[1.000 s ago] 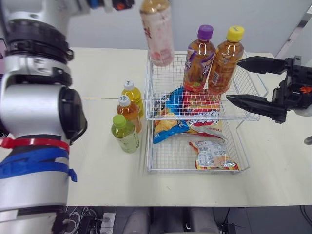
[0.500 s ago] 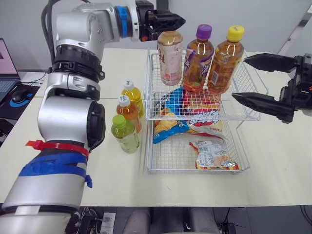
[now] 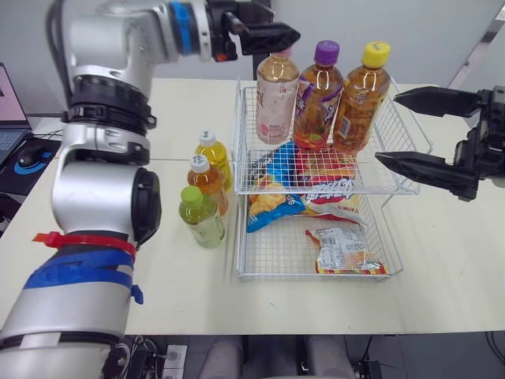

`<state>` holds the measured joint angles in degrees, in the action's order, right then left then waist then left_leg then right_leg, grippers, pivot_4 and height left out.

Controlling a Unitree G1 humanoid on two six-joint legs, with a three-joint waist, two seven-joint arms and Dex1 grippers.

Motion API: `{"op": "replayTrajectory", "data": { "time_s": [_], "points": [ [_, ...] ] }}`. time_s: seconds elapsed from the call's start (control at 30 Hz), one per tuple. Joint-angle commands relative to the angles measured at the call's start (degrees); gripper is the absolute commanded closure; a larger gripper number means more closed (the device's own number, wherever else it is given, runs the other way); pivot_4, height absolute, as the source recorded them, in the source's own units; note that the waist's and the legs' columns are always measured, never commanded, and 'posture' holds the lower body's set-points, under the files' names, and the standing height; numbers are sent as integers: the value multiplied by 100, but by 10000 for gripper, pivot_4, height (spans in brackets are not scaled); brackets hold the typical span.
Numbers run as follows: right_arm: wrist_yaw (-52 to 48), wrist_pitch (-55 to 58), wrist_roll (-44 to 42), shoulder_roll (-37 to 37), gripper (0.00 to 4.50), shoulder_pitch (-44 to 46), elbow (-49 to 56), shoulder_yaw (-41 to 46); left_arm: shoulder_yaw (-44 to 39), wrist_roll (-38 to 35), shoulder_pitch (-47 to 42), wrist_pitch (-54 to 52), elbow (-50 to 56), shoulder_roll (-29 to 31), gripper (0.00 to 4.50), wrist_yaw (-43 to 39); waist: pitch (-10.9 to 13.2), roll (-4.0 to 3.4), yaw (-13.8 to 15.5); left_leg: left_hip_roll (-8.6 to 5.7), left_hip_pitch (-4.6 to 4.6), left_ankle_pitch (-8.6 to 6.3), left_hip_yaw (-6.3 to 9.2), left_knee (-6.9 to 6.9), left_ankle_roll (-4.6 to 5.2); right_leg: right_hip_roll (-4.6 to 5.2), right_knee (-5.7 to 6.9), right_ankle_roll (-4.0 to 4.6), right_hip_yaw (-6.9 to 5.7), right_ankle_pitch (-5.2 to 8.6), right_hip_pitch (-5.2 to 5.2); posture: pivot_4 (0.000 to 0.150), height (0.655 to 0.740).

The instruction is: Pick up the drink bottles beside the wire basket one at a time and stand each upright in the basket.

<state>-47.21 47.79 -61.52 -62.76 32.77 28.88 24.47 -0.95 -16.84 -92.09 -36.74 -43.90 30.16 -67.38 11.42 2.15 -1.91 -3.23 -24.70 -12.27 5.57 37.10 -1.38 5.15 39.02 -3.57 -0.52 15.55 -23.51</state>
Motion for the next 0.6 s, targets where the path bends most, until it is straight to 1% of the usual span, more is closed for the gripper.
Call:
{"op": "replayTrajectory", "data": {
  "time_s": [0.03, 0.1, 0.2, 0.27, 0.37, 0.43, 0.5, 0.53, 0.6],
  "points": [
    [-36, -140, 67, -136, 0, 138, -18, 90, -348, -377, -8, -507, 969, 549, 375, -193, 0, -1, -11, 1, 0, 0, 3, -1, 0, 0, -1, 0, 1, 0, -1, 1500, 7400],
    [-86, -192, 121, -133, 0, 144, -49, 47, -550, -558, 300, -816, 1587, 902, 375, -132, -2, -4, -26, 4, 2, 0, 10, -1, 0, -2, 0, 0, 3, 0, -1, 1500, 7400],
    [-171, -279, 191, -110, 0, 194, -105, -53, -987, -710, 888, -1214, 2376, 1332, 375, 409, -3, -6, -31, 5, 10, 0, 20, -2, -1, -2, 3, 0, 9, 0, 1, 1500, 7400],
    [-237, -274, 174, -93, 0, 194, -118, -91, -1269, -786, 1334, -1463, 2826, 1516, 375, 799, -3, -6, -17, 4, 15, 1, 24, 1, -1, -2, 3, 0, 6, 0, 9, 1500, 7400],
    [-363, -347, 276, -58, 0, 119, -150, -164, -1924, -932, 2500, -1664, 4011, 1686, 375, 1385, -4, -7, 4, 3, 23, 0, 27, 4, -1, -1, 1, 1, 6, 0, 20, 1500, 7400],
    [-435, -462, 391, -17, 0, 110, -183, -254, -2379, -1132, 3438, -1907, 4864, 1815, 375, 1559, -4, -7, -4, 4, 27, 0, 24, 1, -1, 1, -3, 1, 10, -1, 22, 1500, 7400],
    [-497, -736, 652, 57, 0, 50, -158, -304, -2743, -1301, 4468, -1987, 5589, 1991, 375, 1494, -4, -7, -8, 6, 27, 1, 24, 1, -1, 0, -2, 2, 10, -1, 20, 1500, 7400],
    [-552, -883, 734, 119, 0, 27, -149, -302, -2961, -1413, 4874, -2178, 5868, 2003, 375, 1592, -4, -7, 4, 8, 28, 1, 21, 0, -1, 0, -1, 2, 13, -1, 20, 1500, 7400],
    [-733, -851, 517, 195, 0, -2, -164, -264, -3327, -1405, 5642, -2183, 6383, 1877, 375, 1925, -4, -7, 17, 9, 28, 1, 24, -1, -2, -1, -4, 4, 10, -2, 21, 1500, 7400]
  ]
}}
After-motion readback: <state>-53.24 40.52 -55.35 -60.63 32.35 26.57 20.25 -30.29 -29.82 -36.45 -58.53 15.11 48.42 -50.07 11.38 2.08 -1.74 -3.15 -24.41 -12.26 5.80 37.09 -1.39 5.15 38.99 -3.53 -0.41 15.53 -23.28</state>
